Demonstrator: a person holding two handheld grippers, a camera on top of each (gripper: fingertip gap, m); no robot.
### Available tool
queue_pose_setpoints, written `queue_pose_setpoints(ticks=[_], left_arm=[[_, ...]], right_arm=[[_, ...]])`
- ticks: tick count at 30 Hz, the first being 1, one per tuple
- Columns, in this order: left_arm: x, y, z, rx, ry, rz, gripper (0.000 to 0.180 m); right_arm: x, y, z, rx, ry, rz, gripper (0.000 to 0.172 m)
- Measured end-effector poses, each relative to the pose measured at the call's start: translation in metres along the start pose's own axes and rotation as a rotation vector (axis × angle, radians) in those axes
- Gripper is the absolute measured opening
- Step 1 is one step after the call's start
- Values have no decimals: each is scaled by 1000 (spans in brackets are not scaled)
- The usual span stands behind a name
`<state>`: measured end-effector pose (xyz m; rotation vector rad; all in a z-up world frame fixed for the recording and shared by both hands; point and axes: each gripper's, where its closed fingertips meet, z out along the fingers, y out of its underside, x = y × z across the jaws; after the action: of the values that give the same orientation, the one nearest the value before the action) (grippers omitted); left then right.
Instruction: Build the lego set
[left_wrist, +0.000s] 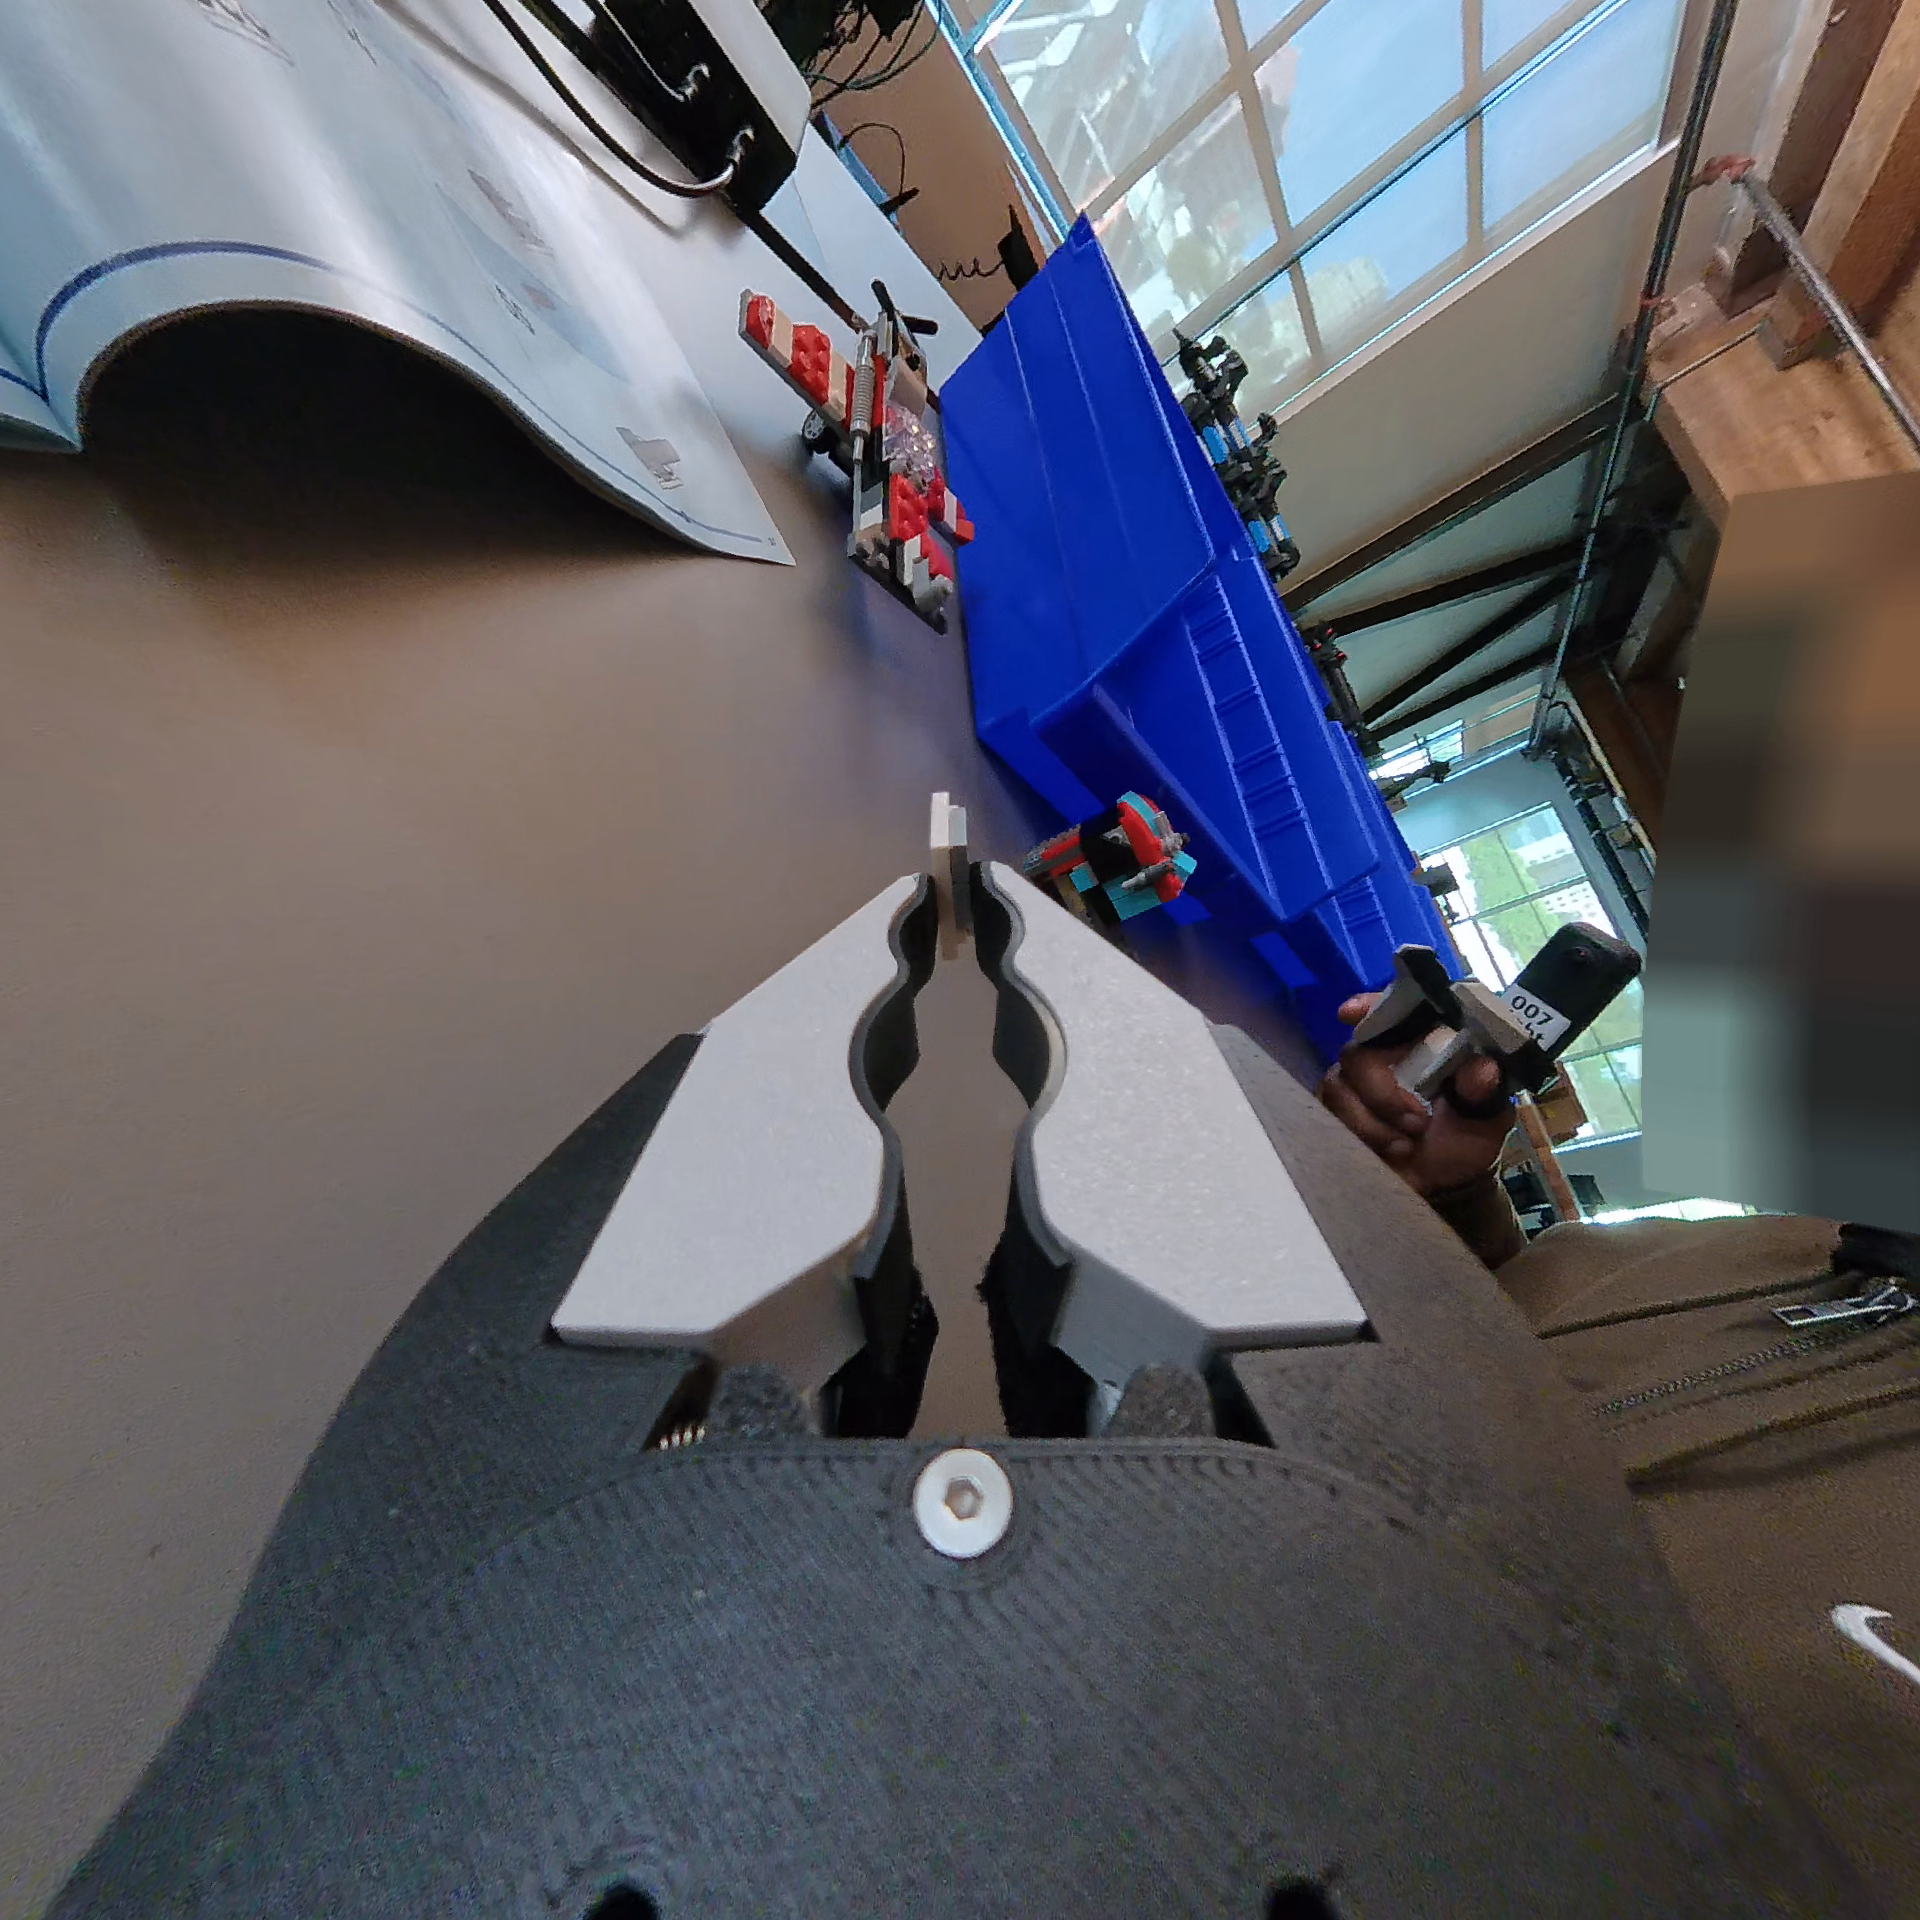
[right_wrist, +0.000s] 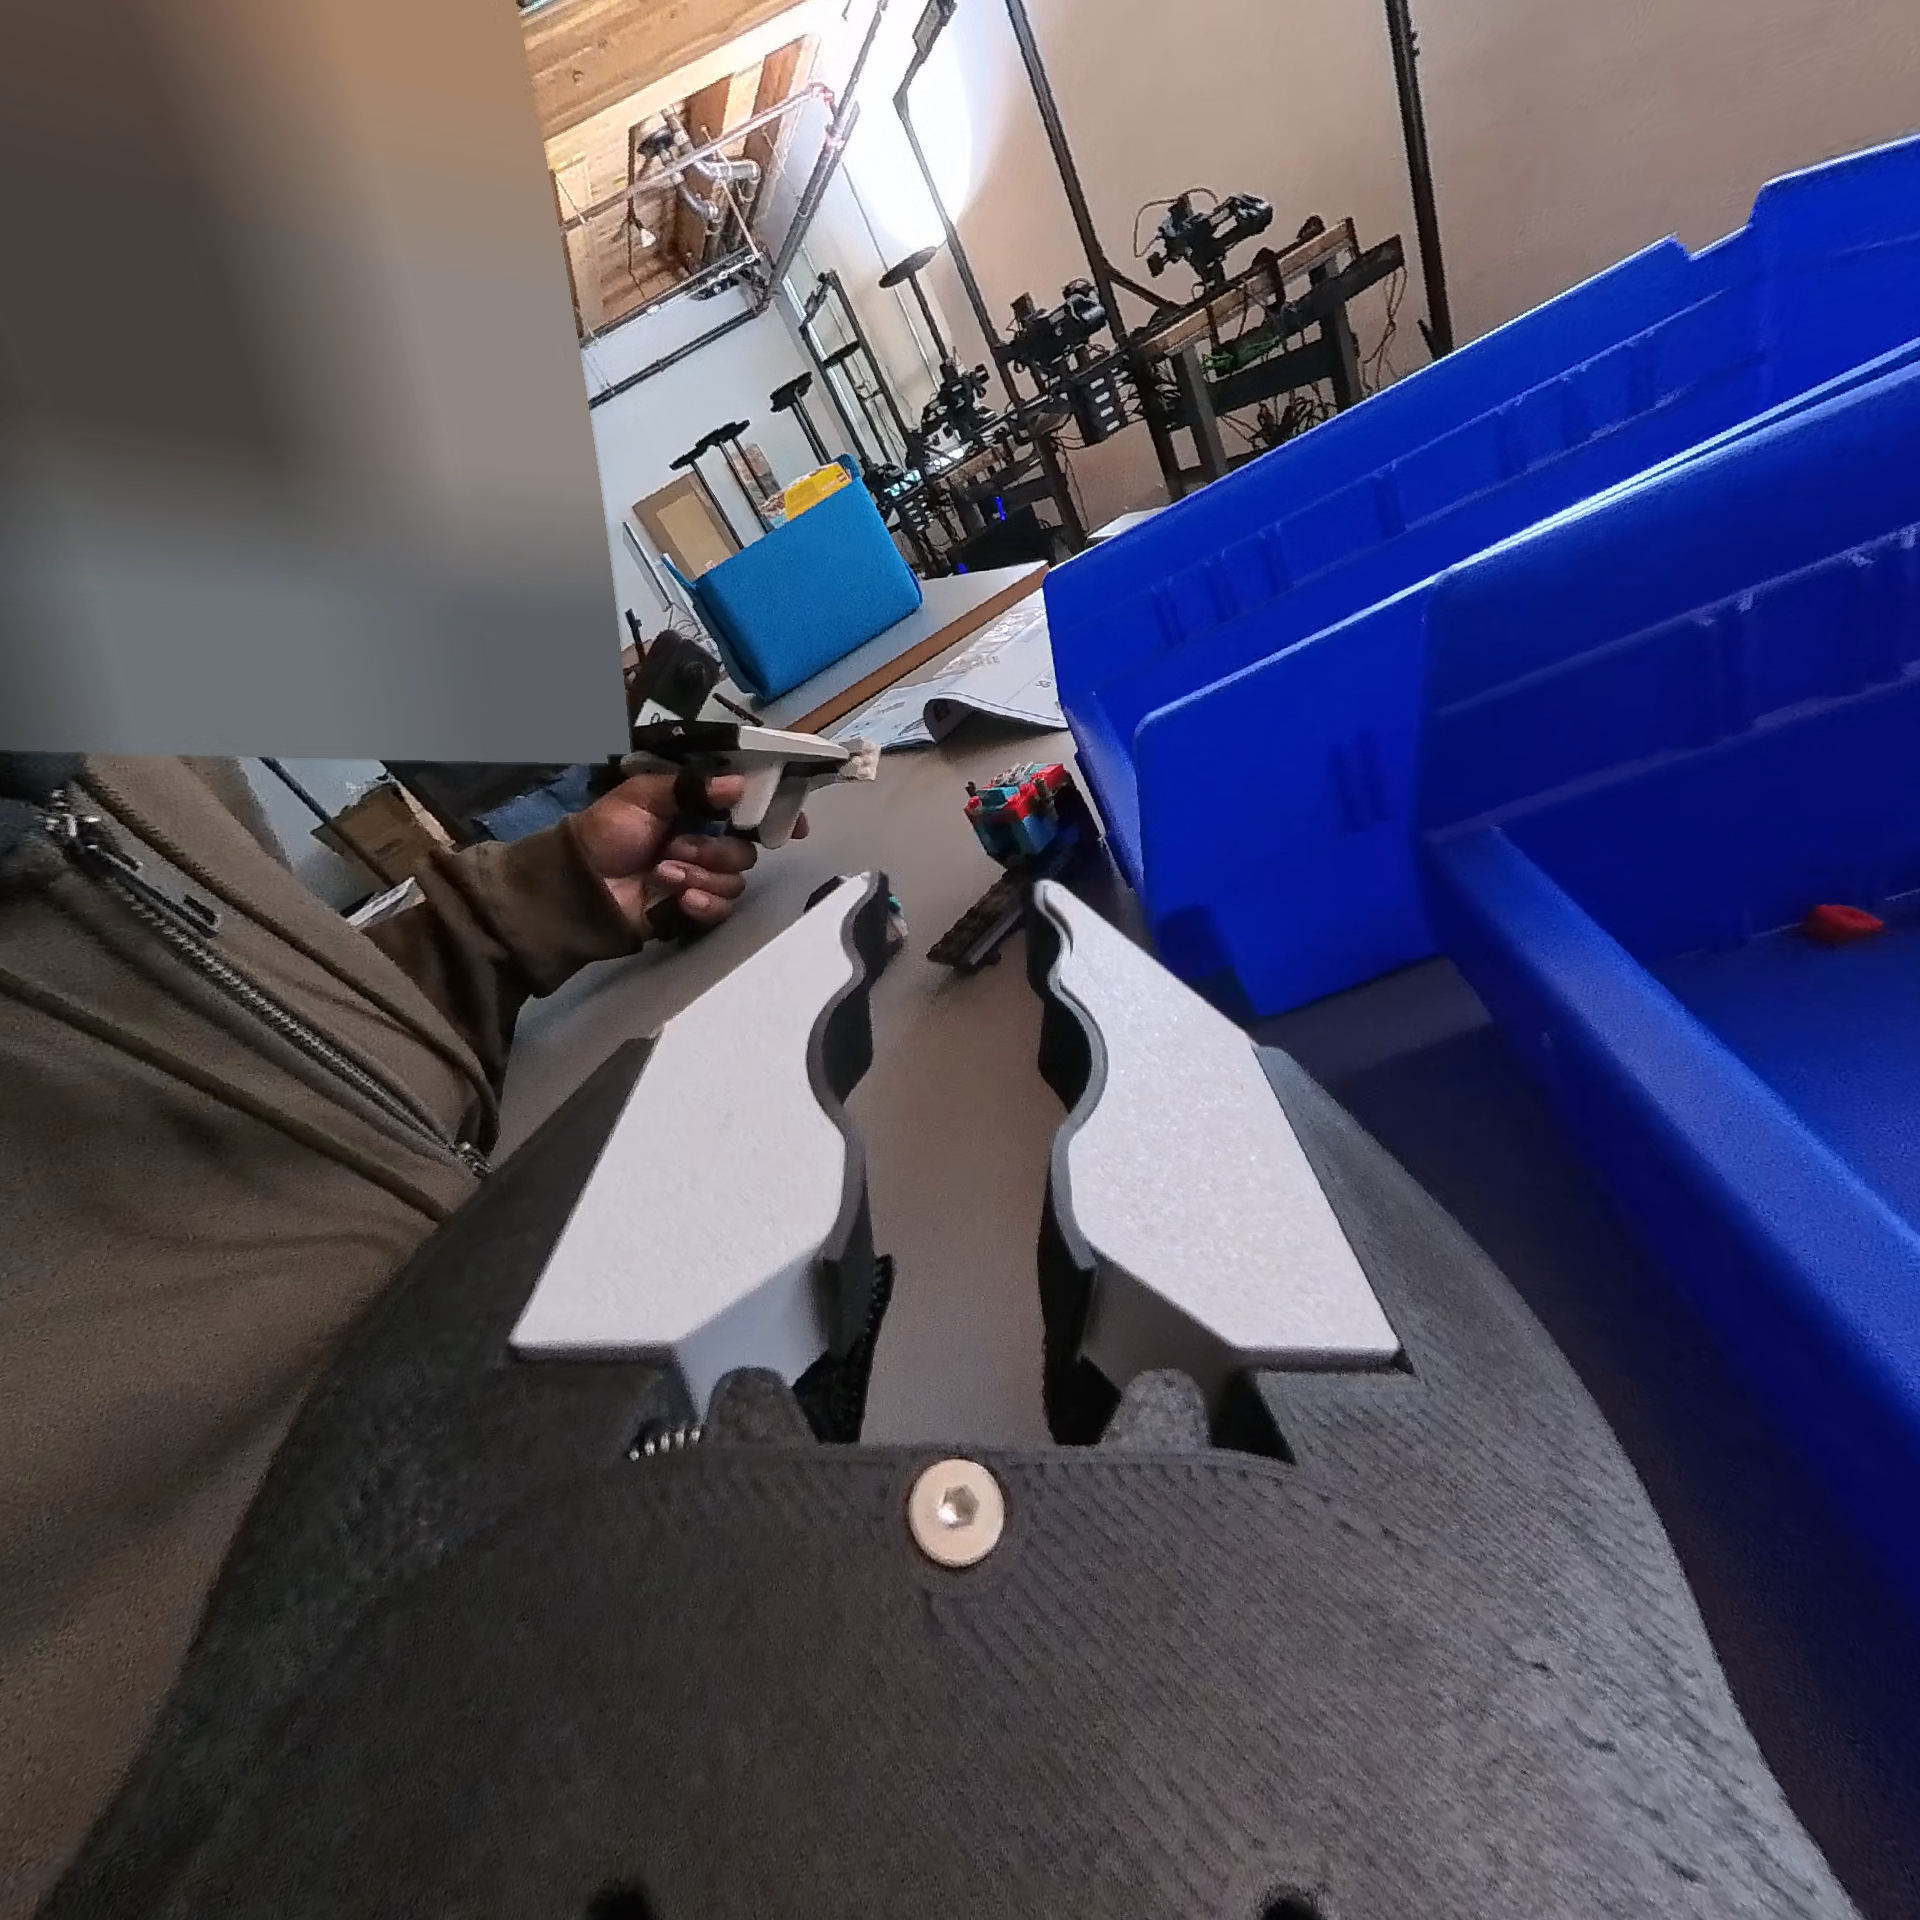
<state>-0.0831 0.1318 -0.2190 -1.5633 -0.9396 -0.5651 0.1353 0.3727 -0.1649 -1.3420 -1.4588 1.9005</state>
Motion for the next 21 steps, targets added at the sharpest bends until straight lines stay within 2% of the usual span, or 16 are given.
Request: queue_pose_setpoints(ticks=[9, 21], left_arm=[[-3, 4, 4, -22, -40, 25, 7], [-2, 6, 5, -32, -40, 34, 7]], right_arm=[[1, -1, -18, -6, -20, 5, 27], [2, 0, -21, -11, -14, 4, 27]])
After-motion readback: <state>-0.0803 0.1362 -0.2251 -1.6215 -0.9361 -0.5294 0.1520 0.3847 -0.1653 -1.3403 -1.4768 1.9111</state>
